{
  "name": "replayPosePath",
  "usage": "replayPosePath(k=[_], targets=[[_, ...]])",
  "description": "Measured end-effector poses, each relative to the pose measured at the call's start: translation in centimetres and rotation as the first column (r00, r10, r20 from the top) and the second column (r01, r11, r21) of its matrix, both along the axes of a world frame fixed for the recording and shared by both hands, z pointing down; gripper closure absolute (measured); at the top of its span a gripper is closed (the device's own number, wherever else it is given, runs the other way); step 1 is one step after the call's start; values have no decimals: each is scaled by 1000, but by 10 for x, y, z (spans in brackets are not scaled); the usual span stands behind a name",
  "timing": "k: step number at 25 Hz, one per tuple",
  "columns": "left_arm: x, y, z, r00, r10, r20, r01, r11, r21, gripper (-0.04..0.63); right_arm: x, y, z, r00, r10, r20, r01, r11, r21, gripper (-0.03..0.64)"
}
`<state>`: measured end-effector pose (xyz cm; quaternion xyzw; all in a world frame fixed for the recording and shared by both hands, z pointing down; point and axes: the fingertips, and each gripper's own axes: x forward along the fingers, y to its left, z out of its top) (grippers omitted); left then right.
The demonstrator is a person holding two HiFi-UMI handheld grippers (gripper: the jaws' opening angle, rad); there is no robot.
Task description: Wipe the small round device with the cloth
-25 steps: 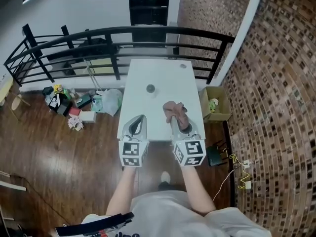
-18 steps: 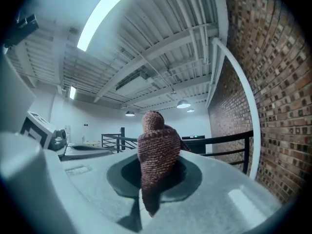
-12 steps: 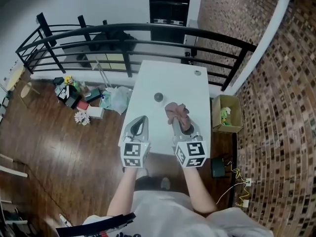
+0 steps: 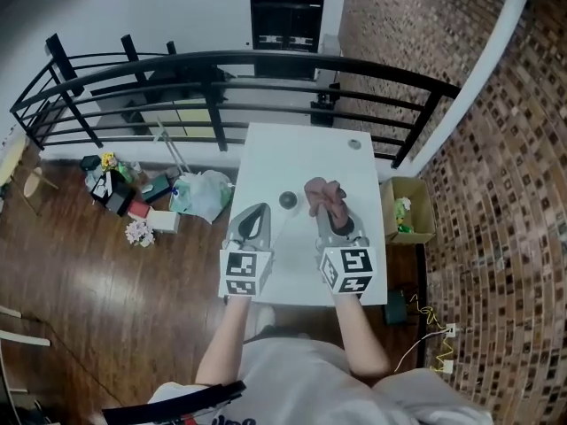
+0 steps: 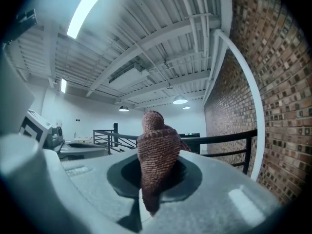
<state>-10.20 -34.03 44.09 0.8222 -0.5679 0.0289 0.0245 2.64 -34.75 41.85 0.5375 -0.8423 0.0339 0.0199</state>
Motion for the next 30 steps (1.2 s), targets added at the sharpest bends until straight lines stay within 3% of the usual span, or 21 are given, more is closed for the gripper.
replayPosePath(k=[6, 11, 19, 26, 30], targets=[[-15, -40, 14, 999, 50, -9, -50, 999, -2, 580, -17, -25, 13, 999, 40, -32, -40, 999, -3, 588], [-14, -65, 42, 998, 62, -1, -62, 996, -57, 580, -9, -41, 40, 997, 55, -46, -59, 995, -76, 588], [-12, -93, 84, 999, 48, 19, -45, 989, -144, 580, 4, -81, 46, 998, 27, -57, -32, 995, -95, 588], [-21, -93, 144, 990, 110, 93, -83, 963, -257, 580, 18, -96, 64, 998, 27, -65, -36, 990, -137, 588], [-22, -97, 174, 963, 237, 126, -190, 934, -304, 574, 31, -100, 77, 997, 34, -69, -45, 985, -166, 588]])
